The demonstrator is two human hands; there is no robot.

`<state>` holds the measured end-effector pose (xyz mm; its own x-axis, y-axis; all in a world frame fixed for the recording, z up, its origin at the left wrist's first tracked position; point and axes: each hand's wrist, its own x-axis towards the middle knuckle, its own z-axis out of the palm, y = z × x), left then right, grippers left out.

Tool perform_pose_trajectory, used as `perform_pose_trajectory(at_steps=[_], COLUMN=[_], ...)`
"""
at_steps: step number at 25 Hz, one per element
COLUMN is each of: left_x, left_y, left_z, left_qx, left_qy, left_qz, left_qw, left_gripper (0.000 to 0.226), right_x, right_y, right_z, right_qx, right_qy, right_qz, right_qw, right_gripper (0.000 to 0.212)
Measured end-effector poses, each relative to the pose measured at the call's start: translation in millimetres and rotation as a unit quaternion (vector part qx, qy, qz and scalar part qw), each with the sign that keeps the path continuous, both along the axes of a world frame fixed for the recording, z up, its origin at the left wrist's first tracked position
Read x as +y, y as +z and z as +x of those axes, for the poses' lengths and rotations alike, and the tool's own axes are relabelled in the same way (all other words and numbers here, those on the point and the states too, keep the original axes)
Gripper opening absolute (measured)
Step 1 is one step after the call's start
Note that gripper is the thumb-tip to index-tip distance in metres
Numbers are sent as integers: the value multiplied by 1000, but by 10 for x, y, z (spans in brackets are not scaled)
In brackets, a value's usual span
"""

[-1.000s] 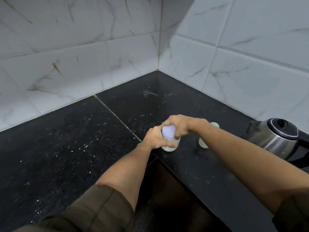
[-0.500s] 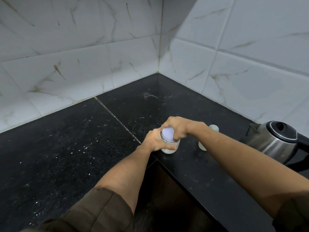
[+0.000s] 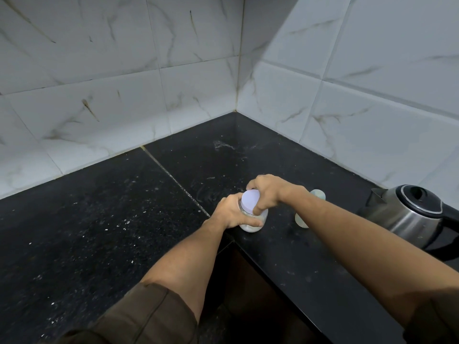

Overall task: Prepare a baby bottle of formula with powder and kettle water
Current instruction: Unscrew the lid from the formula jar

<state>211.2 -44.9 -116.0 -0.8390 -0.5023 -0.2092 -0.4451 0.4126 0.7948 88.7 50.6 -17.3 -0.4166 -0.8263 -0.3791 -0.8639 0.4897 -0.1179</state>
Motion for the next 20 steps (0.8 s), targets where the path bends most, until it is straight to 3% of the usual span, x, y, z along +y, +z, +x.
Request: perform_pose_trajectory(at_steps=[4,7,8,10,13,17,20], left_x=[-9,-6,-2,4,7,13,0], left_y=[8,17,19,22,30,30,13], left_z=[-13,-11,-6,-1,5,-4,-7], left_qx=[-1,-2,-4,-3,-3,-11,-14], left_qy=[1,-2,-4,-6,1,8,2], left_qz=[1,-6,-9,-14,-18,-7,-8], left_qw=[1000,1000,1000,1000,1000,1000,1000], left_gripper=[76,67,64,61,62,68,69], right_x=[-48,-71,-77,-78,-73,-69,-33], right_y=[60,-13,-34,-52,-2,47,-59], right_z=[-4,-9,-7,-2,10,17,6], right_qx=[-8,-2,8,33,10,-22,20], right_qy=[56,42,16,-33,-9,78,30], right_qz=[38,72,62,19,0,39,21], right_qw=[998,997,998,999,1000,996,999], right_gripper=[77,103,103,83,58,71,78])
